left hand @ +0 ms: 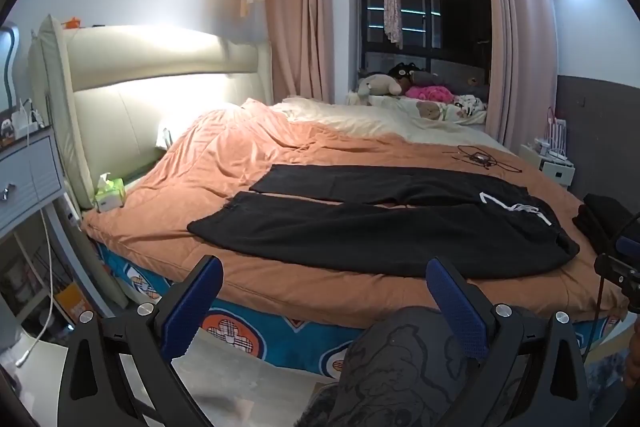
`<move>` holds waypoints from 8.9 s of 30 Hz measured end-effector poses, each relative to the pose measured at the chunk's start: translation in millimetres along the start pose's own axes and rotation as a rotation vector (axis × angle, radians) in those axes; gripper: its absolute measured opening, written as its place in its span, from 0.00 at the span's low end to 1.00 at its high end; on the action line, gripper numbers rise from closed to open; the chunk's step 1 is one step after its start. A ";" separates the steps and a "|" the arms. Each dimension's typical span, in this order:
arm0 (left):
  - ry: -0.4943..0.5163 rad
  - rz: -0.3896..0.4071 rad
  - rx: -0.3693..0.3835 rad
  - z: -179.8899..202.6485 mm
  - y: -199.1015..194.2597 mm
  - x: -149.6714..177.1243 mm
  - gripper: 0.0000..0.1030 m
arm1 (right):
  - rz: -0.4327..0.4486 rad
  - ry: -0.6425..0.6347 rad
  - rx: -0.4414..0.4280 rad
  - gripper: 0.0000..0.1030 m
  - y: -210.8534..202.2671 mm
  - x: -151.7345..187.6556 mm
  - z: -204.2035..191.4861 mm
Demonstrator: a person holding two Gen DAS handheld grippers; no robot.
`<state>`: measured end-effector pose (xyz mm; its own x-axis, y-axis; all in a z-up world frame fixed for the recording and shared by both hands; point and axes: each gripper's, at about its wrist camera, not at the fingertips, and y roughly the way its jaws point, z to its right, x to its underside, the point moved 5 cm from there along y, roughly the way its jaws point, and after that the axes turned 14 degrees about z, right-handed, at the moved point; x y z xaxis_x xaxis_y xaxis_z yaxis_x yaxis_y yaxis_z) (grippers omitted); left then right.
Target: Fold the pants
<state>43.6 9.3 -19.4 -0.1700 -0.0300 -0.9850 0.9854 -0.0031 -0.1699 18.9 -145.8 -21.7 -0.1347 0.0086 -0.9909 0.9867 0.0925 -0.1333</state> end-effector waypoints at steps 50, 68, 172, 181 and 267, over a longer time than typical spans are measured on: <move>-0.026 0.028 0.009 -5.9 -11.2 -1.2 1.00 | 0.016 -0.002 0.018 1.00 -3.8 -2.0 -1.0; -0.039 0.007 0.030 -11.1 14.8 -5.4 1.00 | -0.013 -0.011 0.027 1.00 8.7 -13.1 5.0; -0.742 -0.406 -0.192 -229.1 306.0 132.7 0.17 | -0.221 0.872 0.393 0.13 176.5 67.0 279.5; -0.709 -0.424 -0.205 -217.6 311.4 120.4 0.05 | -0.208 0.866 0.336 0.29 191.0 75.7 282.2; -0.268 -0.418 -0.324 -122.7 725.4 -9.3 0.03 | -0.098 0.463 0.456 0.03 573.0 -121.8 333.5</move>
<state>759.8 130.0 -137.2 -0.4958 -0.3435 -0.7976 0.7769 0.2351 -0.5841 630.9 -425.9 15.6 -0.1505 0.4591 -0.8756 0.8935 -0.3158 -0.3192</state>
